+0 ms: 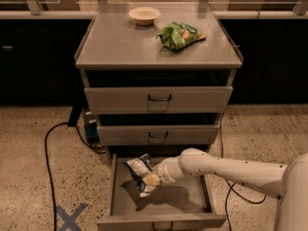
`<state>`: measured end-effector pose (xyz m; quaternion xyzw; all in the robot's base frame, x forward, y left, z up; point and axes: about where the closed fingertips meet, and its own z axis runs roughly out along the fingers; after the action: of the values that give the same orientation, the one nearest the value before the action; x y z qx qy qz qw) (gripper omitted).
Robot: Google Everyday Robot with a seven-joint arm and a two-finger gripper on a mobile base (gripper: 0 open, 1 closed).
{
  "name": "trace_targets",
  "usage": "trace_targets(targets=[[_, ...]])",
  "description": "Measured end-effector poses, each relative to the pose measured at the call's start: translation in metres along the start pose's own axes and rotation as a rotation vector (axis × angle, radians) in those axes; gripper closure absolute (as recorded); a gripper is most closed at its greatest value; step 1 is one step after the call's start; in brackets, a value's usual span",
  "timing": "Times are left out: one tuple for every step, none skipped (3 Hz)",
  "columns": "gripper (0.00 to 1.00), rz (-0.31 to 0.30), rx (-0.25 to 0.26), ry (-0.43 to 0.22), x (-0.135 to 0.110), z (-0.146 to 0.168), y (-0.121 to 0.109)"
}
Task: Pick blue chip bag from bottom drawer and place on counter
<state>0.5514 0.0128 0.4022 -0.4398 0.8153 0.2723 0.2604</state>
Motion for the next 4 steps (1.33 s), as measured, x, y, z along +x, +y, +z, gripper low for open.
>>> trace_targets(targets=[[1.0, -0.049, 0.017, -0.041, -0.03, -0.022, 0.004], [1.0, -0.142, 0.04, -0.114, -0.092, -0.077, 0.018], [1.0, -0.226, 0.057, -0.176, -0.173, -0.147, 0.031], [1.0, -0.263, 0.042, -0.219, -0.236, -0.199, 0.03]])
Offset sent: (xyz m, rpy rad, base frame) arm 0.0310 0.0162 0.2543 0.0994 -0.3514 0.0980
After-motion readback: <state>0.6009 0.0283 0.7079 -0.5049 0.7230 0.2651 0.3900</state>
